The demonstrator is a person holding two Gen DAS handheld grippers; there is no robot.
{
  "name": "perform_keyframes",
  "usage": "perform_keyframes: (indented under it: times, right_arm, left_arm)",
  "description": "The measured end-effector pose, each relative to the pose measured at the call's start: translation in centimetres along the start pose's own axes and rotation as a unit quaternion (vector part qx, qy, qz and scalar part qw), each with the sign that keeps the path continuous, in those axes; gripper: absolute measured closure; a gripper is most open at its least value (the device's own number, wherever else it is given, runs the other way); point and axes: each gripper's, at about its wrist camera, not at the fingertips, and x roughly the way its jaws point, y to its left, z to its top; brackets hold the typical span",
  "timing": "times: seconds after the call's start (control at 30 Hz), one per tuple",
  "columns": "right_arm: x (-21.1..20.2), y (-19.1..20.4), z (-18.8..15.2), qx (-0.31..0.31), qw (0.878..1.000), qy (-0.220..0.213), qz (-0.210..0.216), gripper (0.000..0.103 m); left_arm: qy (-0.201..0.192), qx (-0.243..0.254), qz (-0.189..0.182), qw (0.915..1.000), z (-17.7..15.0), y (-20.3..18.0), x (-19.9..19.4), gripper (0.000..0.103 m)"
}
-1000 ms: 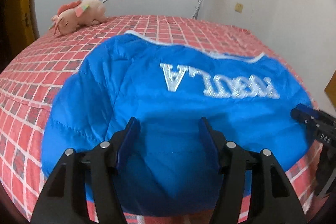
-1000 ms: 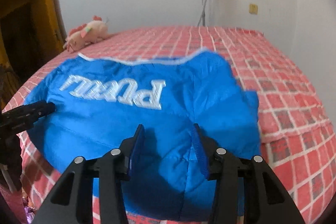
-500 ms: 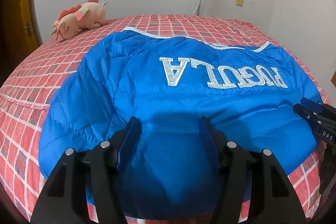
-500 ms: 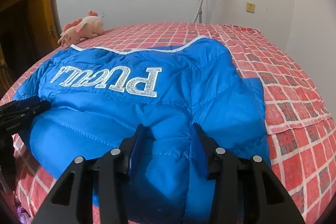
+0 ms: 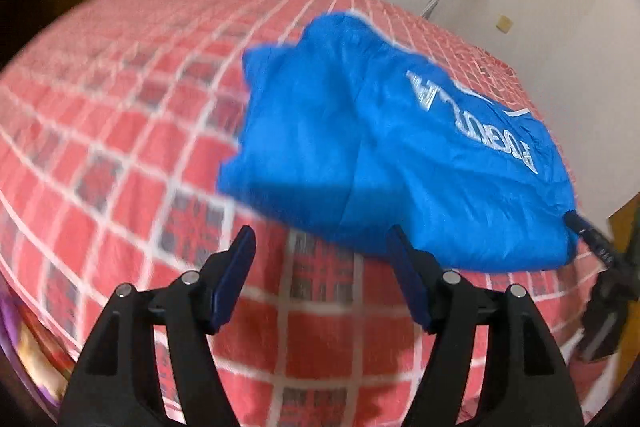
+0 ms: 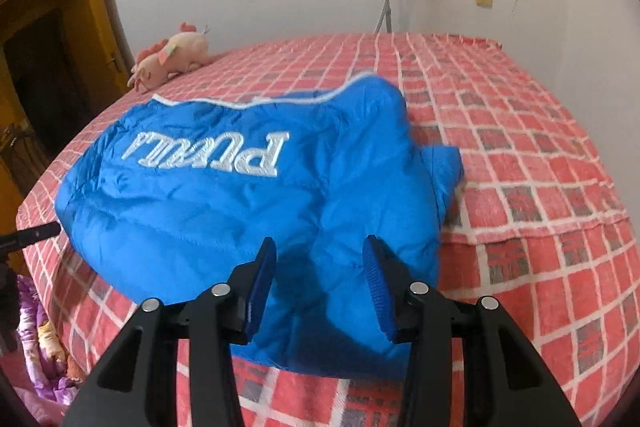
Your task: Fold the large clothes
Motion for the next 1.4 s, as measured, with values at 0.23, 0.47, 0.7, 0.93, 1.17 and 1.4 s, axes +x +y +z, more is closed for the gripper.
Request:
perform_keyframes:
  times: [0.23, 0.47, 0.7, 0.93, 1.17, 1.4]
  right_arm:
    - [0.0, -0.2, -0.1, -0.005, 1.000, 0.004, 0.005, 0.059]
    - [0.5, -0.3, 0.1, -0.008, 1.000, 0.013, 0.009, 0.057]
    - [1.1, -0.6, 0.5, -0.002, 0.999, 0.033, 0.018, 0.057]
    - [1.2, -0.8, 1.3, 0.014, 0.997, 0.071, 0.021, 0.058]
    - [2.8, -1.4, 1.0, 0.026, 0.995, 0.091, 0.017, 0.059]
    - [3.2, -1.8, 1.0, 0.041, 0.995, 0.086, 0.023, 0.058]
  left_arm:
    - [0.021, -0.039, -0.027, 0.9987, 1.5, 1.1, 2.1, 0.030]
    - [0.031, -0.089, -0.087, 0.9917, 3.7, 3.1, 4.6, 0.022]
    - [0.043, -0.092, -0.131, 0.9862, 5.9, 3.6, 7.1, 0.020]
    - [0.047, -0.086, -0.148, 0.9841, 7.4, 3.2, 7.8, 0.047]
    - [0.037, -0.076, -0.168, 0.9822, 6.5, 3.8, 8.9, 0.050]
    - [0.022, -0.065, -0.161, 0.9846, 6.5, 3.4, 8.5, 0.058]
